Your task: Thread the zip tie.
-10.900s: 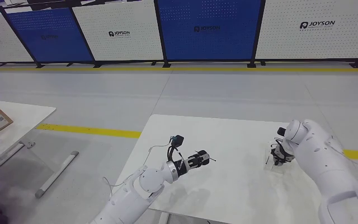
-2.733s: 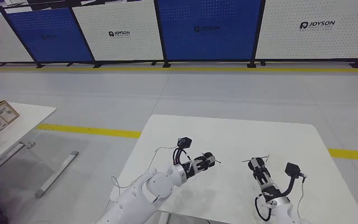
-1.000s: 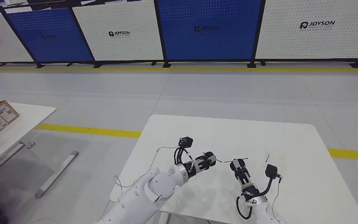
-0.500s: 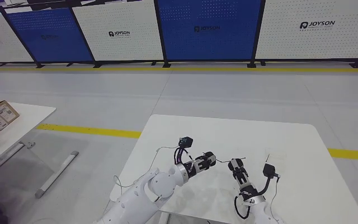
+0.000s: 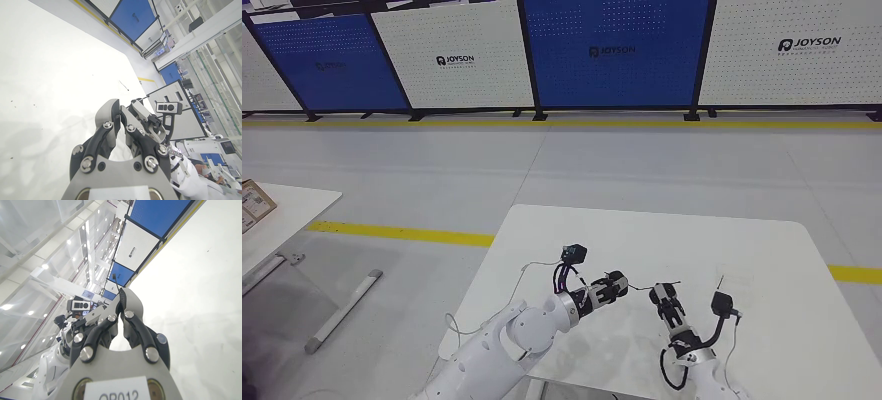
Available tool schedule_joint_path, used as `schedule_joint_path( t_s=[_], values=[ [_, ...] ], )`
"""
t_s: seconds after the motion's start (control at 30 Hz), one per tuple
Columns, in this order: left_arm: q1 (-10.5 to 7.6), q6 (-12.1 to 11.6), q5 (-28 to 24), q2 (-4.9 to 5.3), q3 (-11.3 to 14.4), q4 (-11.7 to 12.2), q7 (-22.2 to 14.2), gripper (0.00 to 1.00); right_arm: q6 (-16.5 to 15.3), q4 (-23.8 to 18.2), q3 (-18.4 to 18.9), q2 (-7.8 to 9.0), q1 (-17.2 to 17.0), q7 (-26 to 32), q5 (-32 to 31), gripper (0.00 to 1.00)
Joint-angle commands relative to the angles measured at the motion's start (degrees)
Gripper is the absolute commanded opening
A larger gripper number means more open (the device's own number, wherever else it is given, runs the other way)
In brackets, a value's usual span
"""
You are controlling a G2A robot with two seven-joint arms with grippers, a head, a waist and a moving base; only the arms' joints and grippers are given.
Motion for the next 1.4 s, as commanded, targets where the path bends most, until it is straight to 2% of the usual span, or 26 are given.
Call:
schedule_joint_path(
  t_s=[0.0,0.47,0.9,1.37],
  values=[
    [0.00,0.0,0.0,0.00,0.0,0.0,0.0,0.00,0.0,-0.1,0.1,-0.10,-0.1,-0.1,-0.2,0.00],
    [0.00,0.0,0.0,0.00,0.0,0.0,0.0,0.00,-0.9,-1.0,2.0,-0.55,-1.7,0.4,0.3,0.00],
    [0.00,0.0,0.0,0.00,0.0,0.0,0.0,0.00,0.8,-0.4,1.3,-1.47,-0.9,0.9,-0.6,0.00],
    [0.00,0.0,0.0,0.00,0.0,0.0,0.0,0.00,0.7,0.2,1.4,-1.94,-0.9,1.2,-0.8,0.00]
  ],
)
